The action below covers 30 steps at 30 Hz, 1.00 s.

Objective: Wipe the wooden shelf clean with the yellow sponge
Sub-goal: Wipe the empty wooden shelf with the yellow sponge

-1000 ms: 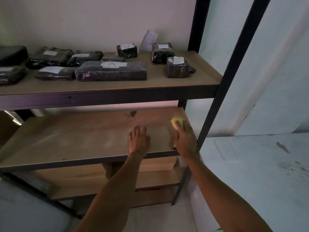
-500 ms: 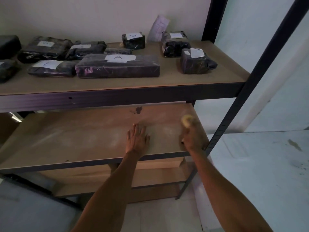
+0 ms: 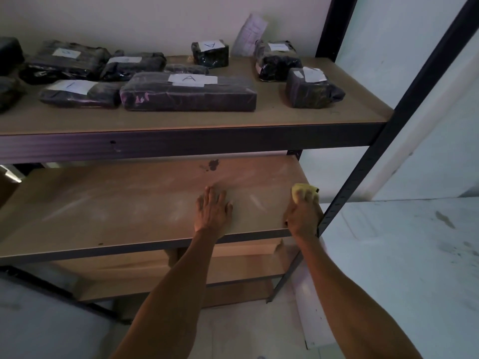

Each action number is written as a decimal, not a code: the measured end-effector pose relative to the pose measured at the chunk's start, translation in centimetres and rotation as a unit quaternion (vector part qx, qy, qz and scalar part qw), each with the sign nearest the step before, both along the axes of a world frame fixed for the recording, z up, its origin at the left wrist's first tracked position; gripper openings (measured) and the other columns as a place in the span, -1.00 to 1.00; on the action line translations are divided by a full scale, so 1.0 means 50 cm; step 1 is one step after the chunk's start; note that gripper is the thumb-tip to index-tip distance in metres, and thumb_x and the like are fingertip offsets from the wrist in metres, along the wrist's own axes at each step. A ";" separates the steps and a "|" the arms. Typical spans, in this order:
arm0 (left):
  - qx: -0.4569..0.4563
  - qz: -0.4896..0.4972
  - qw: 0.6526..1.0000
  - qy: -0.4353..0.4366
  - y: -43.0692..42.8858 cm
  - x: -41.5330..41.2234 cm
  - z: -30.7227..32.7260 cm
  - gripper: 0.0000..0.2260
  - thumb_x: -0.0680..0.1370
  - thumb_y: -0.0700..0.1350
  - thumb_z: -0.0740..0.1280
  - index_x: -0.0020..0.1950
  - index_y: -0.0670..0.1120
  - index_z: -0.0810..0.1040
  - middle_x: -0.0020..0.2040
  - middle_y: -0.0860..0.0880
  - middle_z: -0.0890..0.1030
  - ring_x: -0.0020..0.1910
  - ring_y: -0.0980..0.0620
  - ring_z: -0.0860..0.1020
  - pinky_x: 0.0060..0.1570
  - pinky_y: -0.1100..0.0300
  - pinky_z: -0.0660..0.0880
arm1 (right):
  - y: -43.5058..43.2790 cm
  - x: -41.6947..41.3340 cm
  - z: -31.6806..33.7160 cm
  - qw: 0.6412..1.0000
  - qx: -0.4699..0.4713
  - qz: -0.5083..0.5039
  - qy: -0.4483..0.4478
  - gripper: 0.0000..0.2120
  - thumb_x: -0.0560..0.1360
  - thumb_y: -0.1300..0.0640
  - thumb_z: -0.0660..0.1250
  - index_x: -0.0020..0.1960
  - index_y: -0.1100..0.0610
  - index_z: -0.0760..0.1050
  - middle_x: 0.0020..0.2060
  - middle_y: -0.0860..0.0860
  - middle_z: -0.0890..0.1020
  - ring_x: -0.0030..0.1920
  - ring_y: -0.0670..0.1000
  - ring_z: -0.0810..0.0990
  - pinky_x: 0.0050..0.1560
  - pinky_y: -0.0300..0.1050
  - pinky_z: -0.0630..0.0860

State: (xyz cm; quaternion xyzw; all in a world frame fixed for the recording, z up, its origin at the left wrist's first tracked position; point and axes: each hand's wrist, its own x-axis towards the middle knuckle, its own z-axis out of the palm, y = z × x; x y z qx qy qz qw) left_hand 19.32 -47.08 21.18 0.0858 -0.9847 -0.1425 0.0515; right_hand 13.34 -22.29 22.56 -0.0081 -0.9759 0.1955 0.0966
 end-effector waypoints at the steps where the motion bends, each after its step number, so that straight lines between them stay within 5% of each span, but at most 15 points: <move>1: -0.002 0.001 1.000 -0.002 0.001 -0.001 -0.002 -0.54 0.69 0.14 -0.02 0.56 0.01 0.16 0.63 -0.12 0.02 0.62 -0.13 -0.05 0.56 -0.07 -0.10 | -0.016 0.010 -0.002 1.000 0.005 0.017 0.003 -0.63 0.53 0.20 0.16 0.33 0.23 0.38 0.35 0.32 0.38 0.40 0.37 0.28 0.28 0.23 0.42; 6: 0.000 0.005 1.000 -0.009 0.001 -0.005 -0.001 -0.54 0.69 0.12 0.01 0.57 0.00 0.19 0.63 -0.13 0.05 0.62 -0.13 -0.02 0.55 -0.10 -0.05 | -0.148 0.067 0.009 0.977 -0.044 0.208 0.010 -0.65 0.57 0.18 0.15 0.32 0.22 0.46 0.30 0.23 0.50 0.34 0.27 0.41 0.31 0.17 0.43; 11: -0.010 -0.002 1.000 -0.011 0.000 -0.003 0.000 -0.55 0.69 0.11 -0.01 0.56 0.02 0.16 0.63 -0.11 0.03 0.62 -0.12 -0.03 0.56 -0.09 -0.06 | -0.014 0.035 0.027 0.999 -0.043 0.025 -0.002 -0.60 0.52 0.26 0.13 0.35 0.22 0.39 0.36 0.29 0.39 0.39 0.32 0.32 0.26 0.18 0.46; 16: -0.016 0.009 1.000 -0.016 0.001 -0.009 0.002 -0.55 0.69 0.10 0.00 0.57 0.02 0.17 0.63 -0.11 0.04 0.62 -0.12 -0.02 0.56 -0.09 -0.04 | -0.120 0.071 -0.001 0.990 -0.031 0.137 -0.029 -0.52 0.50 0.04 -0.04 0.23 0.22 0.48 0.19 0.28 0.54 0.22 0.34 0.47 0.17 0.16 0.51; 21: -0.016 0.005 1.000 -0.013 -0.002 -0.007 0.001 -0.56 0.69 0.10 0.01 0.56 0.04 0.18 0.63 -0.09 0.04 0.61 -0.10 -0.01 0.56 -0.08 -0.04 | -0.064 0.062 0.071 0.979 -0.136 0.151 -0.010 -0.65 0.54 0.25 0.25 0.32 0.21 0.49 0.26 0.20 0.55 0.27 0.19 0.50 0.33 0.05 0.44; 26: -0.012 0.015 1.000 -0.021 0.005 -0.002 0.007 -0.53 0.69 0.09 -0.02 0.60 0.03 0.14 0.65 -0.09 0.00 0.62 -0.09 -0.05 0.57 -0.07 -0.06 | -0.024 0.140 0.048 0.943 -0.067 0.326 -0.028 -0.49 0.44 0.46 0.24 0.32 0.13 0.51 0.39 0.13 0.45 0.43 0.13 0.38 0.43 0.04 0.34; 30: -0.024 0.008 0.999 -0.037 0.006 0.000 0.010 -0.52 0.70 0.10 -0.05 0.62 0.03 0.10 0.65 -0.08 -0.04 0.63 -0.08 -0.09 0.56 -0.06 -0.07 | -0.096 0.098 0.052 0.943 0.002 0.331 -0.021 -0.57 0.49 0.37 0.27 0.34 0.17 0.48 0.39 0.12 0.46 0.38 0.17 0.41 0.39 0.02 0.34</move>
